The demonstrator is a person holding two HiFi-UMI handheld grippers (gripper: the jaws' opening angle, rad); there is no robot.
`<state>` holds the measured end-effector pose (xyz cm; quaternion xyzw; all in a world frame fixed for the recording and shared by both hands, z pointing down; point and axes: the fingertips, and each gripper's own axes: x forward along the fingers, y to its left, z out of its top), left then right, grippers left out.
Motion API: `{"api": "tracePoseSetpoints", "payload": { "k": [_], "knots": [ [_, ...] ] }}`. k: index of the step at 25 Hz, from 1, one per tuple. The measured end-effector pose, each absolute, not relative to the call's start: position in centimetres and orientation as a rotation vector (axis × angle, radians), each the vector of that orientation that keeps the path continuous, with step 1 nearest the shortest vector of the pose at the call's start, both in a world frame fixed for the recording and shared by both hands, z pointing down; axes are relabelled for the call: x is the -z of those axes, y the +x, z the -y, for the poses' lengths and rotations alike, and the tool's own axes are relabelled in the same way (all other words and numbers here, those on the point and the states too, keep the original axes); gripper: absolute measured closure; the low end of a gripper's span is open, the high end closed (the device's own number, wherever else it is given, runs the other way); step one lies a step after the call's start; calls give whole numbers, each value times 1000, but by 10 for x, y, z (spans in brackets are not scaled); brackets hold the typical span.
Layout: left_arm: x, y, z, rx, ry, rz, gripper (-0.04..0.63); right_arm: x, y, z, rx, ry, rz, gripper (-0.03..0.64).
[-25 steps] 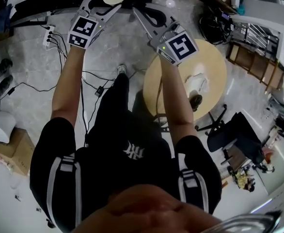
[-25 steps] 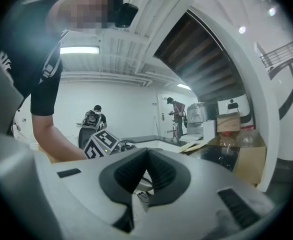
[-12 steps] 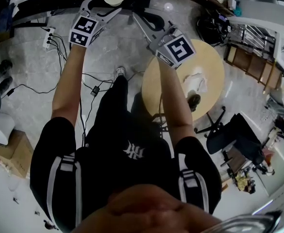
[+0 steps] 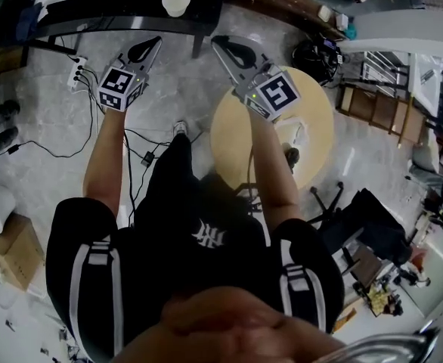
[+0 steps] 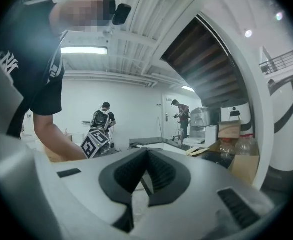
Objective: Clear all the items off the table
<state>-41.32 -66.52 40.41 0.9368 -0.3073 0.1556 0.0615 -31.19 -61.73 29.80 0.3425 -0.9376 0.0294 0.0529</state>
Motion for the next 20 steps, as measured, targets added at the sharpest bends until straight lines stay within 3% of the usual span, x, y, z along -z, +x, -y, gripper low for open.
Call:
{"api": "tracePoseSetpoints", "payload": {
  "k": [3, 8, 20],
  "knots": [
    [-377, -400, 610, -422, 2865, 847, 583, -273, -305, 566, -82, 997, 2899, 612],
    [-315, -375, 514, -30, 2783, 773, 583, -239, -284, 452, -8, 907, 2979, 613],
    [-263, -276, 178, 104, 2818, 765, 583, -215, -184, 136, 77, 864, 3083, 614]
  ]
}}
